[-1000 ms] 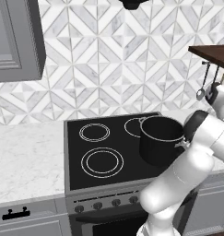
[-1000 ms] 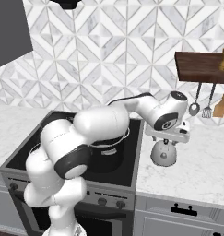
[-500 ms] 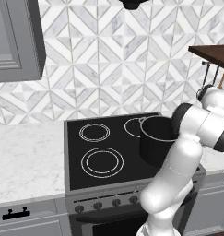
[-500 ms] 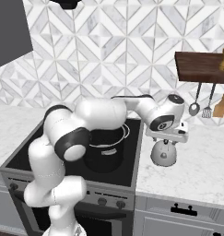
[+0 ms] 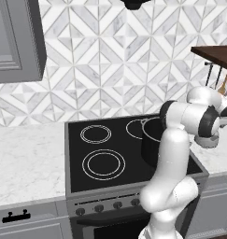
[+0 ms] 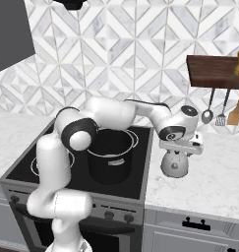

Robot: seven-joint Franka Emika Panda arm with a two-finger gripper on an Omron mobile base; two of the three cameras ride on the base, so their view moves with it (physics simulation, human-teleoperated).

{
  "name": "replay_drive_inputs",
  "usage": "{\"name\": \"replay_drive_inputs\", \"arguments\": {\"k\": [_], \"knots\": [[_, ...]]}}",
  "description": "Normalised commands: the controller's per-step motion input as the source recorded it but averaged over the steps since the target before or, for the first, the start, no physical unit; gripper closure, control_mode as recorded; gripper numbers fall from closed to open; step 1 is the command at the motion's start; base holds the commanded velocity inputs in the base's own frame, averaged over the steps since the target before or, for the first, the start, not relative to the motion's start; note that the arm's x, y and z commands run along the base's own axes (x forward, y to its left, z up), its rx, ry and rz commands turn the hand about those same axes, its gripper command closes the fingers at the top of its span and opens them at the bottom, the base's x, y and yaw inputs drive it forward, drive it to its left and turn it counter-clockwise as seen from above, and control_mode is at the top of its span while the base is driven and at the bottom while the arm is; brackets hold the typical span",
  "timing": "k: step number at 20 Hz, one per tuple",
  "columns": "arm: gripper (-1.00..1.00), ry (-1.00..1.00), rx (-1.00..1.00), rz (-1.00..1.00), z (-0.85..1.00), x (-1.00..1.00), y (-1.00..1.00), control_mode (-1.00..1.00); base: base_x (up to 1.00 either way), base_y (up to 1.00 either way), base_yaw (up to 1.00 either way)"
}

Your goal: Pick the kettle from the counter and place it on a stove burner. Then turn the burner on.

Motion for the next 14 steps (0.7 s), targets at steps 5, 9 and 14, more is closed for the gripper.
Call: {"name": "replay_drive_inputs", "arguments": {"k": [5,9,14], "knots": [[1.00,0.00,0.00,0.00,-0.04,0.21,-0.04,-1.00,0.00,0.00,0.00],[1.00,0.00,0.00,0.00,0.02,0.08,0.00,-1.00,0.00,0.00,0.00],[1.00,0.00,0.00,0.00,0.20,-0.02,0.06,-1.00,0.00,0.00,0.00]]}}
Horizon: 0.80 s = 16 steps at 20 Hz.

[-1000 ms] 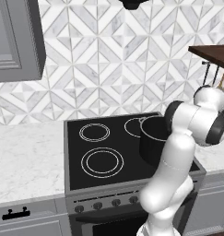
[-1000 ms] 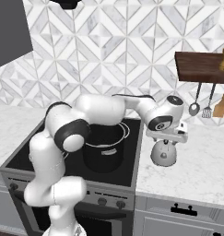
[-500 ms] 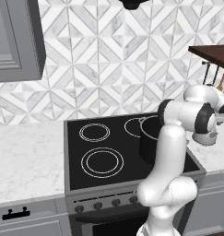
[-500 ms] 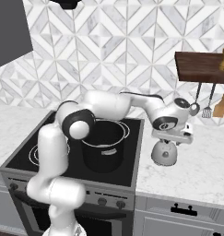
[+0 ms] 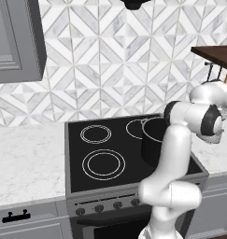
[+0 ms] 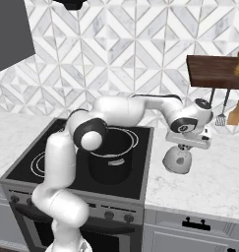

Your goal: Pick the kettle from the counter and place it on a stove burner. Then turn the burner on.

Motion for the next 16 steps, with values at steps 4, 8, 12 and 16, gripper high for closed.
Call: {"name": "replay_drive_inputs", "arguments": {"k": [4,8,12,16], "knots": [[1.00,-0.14,0.00,0.00,0.54,-0.28,0.52,-1.00,0.00,0.00,0.00],[1.00,-0.26,-0.01,-0.01,0.84,-0.52,0.72,-1.00,0.00,0.00,0.00],[1.00,-0.27,0.00,-0.07,0.99,-0.69,0.40,-1.00,0.00,0.00,0.00],[1.00,-0.31,0.00,-0.05,1.00,-0.85,0.33,-1.00,0.00,0.00,0.00]]}}
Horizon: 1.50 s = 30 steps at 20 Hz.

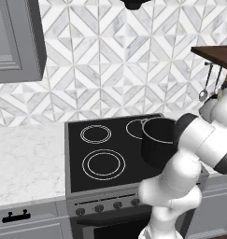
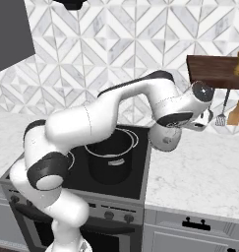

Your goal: Pick the kettle from the counter and place it on a stove burner. Then turn the burner on.

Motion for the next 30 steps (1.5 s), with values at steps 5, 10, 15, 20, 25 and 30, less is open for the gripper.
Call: {"name": "replay_drive_inputs", "arguments": {"k": [5,10,15,20,25,30], "knots": [[1.00,-0.33,-0.06,0.00,1.00,-0.63,0.80,-1.00,0.00,0.00,0.00],[1.00,-0.30,-0.10,0.00,1.00,-0.44,1.00,-1.00,0.00,0.00,0.00],[1.00,-0.14,-0.15,0.00,0.98,-0.24,1.00,-1.00,0.00,0.00,0.00],[1.00,0.00,-0.16,0.01,0.69,-0.02,1.00,-1.00,0.00,0.00,0.00],[1.00,0.08,-0.21,0.08,0.28,-0.13,1.00,-1.00,0.00,0.00,0.00],[1.00,0.22,-0.17,0.16,-0.12,-0.03,1.00,-1.00,0.00,0.00,0.00]]}}
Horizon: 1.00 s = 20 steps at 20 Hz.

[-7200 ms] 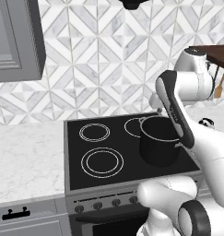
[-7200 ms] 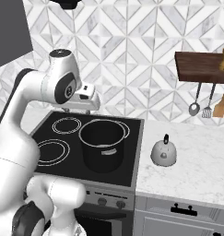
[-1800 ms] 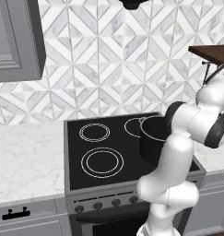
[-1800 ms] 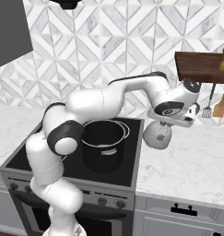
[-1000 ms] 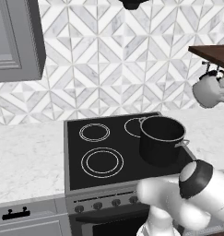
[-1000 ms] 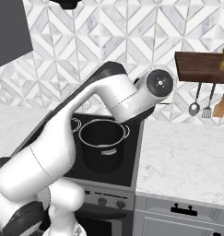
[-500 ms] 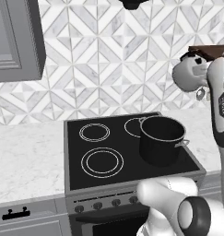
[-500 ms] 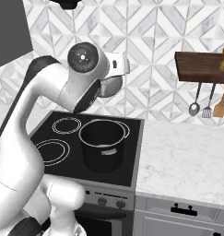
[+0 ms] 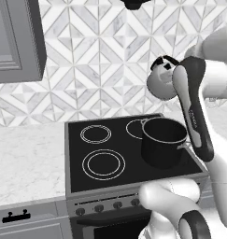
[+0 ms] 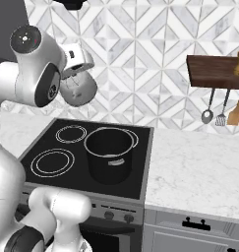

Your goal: Pick the kettle from the counter and place it on a stove burner. Then turn the burner on.

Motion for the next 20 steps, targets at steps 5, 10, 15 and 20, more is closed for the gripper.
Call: {"name": "replay_drive_inputs", "arguments": {"k": [5,10,15,20], "knots": [[1.00,0.17,-0.04,0.34,-0.90,0.00,1.00,-1.00,0.00,0.00,0.00],[1.00,0.11,0.00,0.35,-1.00,0.17,1.00,-1.00,0.00,0.00,0.00],[1.00,0.20,-0.03,0.25,-1.00,0.38,1.00,-1.00,0.00,0.00,0.00],[1.00,0.22,-0.27,0.11,-1.00,0.49,0.91,-1.00,0.00,0.00,0.00]]}}
